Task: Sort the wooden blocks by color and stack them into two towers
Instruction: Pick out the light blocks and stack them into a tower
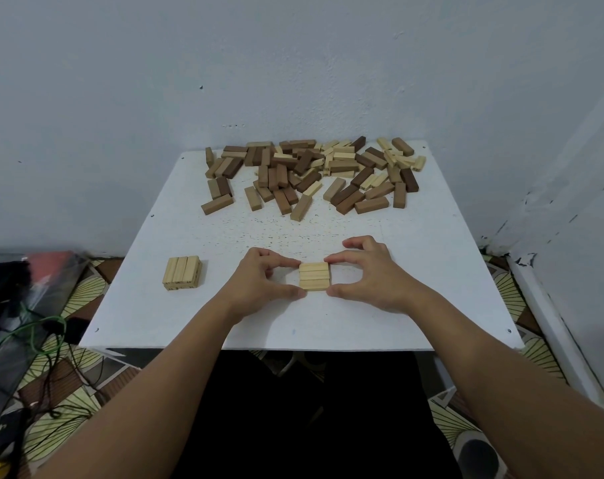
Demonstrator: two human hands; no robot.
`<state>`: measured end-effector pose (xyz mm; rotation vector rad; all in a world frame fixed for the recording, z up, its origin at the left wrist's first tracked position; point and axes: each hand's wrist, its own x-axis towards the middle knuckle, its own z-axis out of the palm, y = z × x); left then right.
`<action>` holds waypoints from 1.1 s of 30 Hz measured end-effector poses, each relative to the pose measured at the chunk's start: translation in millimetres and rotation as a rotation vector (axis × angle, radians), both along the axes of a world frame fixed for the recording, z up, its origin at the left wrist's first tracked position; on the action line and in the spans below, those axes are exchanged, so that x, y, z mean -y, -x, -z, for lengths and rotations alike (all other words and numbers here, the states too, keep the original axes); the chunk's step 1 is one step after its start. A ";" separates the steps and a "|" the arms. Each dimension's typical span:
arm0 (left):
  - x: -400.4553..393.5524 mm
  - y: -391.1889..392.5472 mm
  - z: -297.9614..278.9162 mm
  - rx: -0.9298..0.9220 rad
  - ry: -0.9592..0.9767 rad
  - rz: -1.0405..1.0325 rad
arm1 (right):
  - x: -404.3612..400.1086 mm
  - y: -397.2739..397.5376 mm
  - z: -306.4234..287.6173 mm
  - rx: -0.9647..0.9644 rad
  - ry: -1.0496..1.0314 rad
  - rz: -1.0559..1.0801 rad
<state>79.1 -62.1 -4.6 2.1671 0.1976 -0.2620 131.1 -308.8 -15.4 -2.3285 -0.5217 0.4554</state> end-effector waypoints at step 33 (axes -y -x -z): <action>2.0 -3.8 2.8 -0.020 0.004 -0.022 | -0.1 -1.3 3.8 0.015 0.012 0.003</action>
